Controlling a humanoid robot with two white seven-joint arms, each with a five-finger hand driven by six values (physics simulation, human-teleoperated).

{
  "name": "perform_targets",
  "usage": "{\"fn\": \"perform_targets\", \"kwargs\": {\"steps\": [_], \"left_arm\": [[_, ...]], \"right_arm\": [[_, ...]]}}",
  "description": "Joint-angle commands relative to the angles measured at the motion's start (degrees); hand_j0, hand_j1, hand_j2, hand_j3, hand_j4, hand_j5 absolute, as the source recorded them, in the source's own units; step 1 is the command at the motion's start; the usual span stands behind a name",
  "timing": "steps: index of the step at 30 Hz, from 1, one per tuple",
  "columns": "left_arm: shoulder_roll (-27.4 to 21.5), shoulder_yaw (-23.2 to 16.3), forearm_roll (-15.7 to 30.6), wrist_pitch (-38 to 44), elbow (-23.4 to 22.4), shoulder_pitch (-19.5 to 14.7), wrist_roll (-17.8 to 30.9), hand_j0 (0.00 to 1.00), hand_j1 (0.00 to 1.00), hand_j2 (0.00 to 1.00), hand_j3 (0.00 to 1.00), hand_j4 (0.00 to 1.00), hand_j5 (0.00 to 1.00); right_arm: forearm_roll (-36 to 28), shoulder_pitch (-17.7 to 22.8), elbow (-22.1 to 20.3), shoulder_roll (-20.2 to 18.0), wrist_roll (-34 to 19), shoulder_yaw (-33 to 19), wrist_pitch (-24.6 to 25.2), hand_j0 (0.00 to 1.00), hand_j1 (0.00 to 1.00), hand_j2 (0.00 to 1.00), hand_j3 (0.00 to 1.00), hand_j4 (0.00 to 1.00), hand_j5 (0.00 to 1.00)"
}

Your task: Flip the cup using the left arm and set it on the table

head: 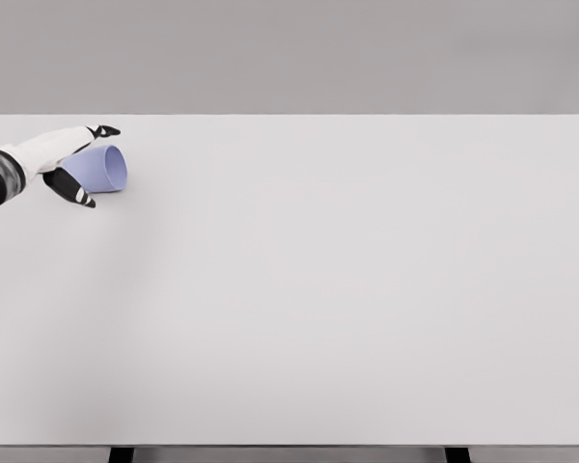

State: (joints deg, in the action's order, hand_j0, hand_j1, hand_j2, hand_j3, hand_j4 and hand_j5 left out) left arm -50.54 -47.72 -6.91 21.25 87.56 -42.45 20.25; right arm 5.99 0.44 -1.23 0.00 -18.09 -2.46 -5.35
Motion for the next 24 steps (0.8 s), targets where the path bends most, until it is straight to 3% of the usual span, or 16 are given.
{"fn": "perform_targets", "kwargs": {"steps": [1,11,24], "left_arm": [[0.09,-0.26,-0.29,-0.16,-0.9,0.0,-0.12,1.0,1.0,1.0,1.0,1.0,1.0],[5.1,-1.41,-3.81,-0.6,-7.49,-1.32,-1.26,1.0,1.0,1.0,1.0,1.0,1.0],[5.19,-1.49,-3.9,-0.77,-9.78,-1.85,-1.61,1.0,1.0,1.0,1.0,1.0,1.0]], "right_arm": [[-0.01,0.0,0.0,0.0,-0.02,-0.01,-0.01,1.0,1.0,1.0,1.0,1.0,1.0],[-0.01,0.0,0.0,0.0,-0.02,-0.01,-0.01,1.0,1.0,1.0,1.0,1.0,1.0],[-0.01,0.0,0.0,0.0,-0.02,-0.01,-0.01,1.0,1.0,1.0,1.0,1.0,1.0]]}}
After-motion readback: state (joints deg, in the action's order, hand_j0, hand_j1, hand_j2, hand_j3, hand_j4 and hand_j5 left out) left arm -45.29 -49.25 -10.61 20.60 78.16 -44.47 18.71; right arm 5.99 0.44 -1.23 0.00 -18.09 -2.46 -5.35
